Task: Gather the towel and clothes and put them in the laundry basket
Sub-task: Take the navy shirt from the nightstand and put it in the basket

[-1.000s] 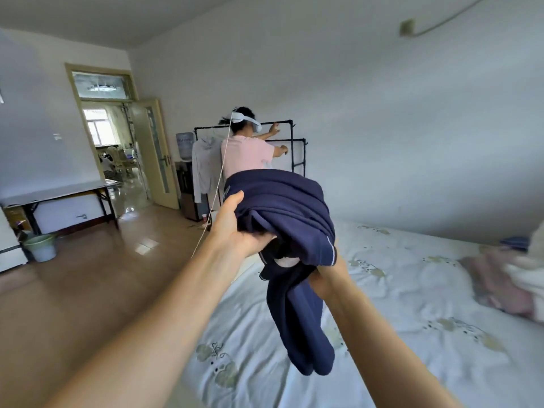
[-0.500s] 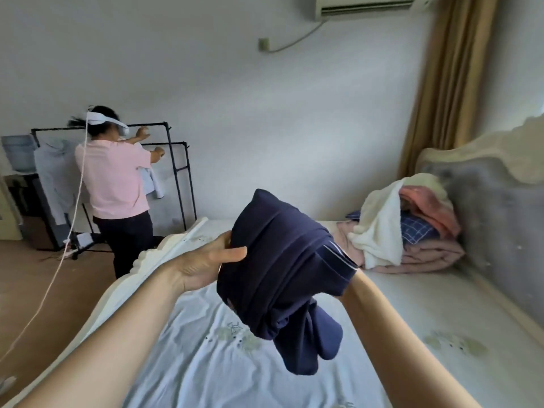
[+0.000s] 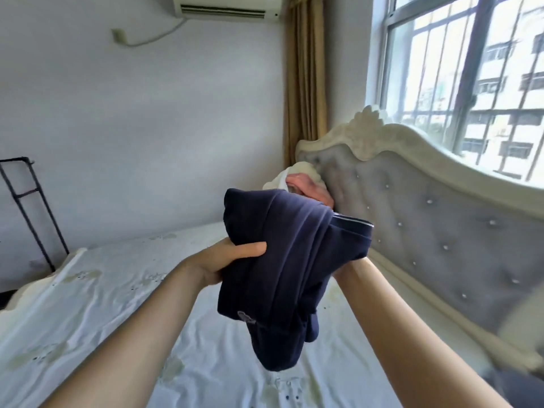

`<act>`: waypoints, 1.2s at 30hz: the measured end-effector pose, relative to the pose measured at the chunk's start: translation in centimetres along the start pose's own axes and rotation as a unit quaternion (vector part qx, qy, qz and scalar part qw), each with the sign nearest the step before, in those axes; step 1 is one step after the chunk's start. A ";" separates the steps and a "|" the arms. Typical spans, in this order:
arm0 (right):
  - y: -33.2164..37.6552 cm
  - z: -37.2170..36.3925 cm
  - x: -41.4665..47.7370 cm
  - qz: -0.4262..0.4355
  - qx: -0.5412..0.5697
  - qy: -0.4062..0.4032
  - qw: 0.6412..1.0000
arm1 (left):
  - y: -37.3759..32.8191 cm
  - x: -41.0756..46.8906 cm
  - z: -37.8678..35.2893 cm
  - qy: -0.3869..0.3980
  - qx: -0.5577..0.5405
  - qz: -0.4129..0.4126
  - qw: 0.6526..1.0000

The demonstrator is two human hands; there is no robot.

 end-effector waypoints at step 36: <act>7.7 30.4 -15.9 0.220 -0.387 -0.290 0.847 | 6.4 4.7 -36.8 0.093 0.218 -0.102 0.966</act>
Point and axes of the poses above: each hand's wrist, its own x-axis towards the middle knuckle, its own z-axis out of the back of the hand, y = z × x, the point moved 1 cm from there along x, towards the middle knuckle, and after that the axes turned 2 degrees about z, right-handed, at the moved point
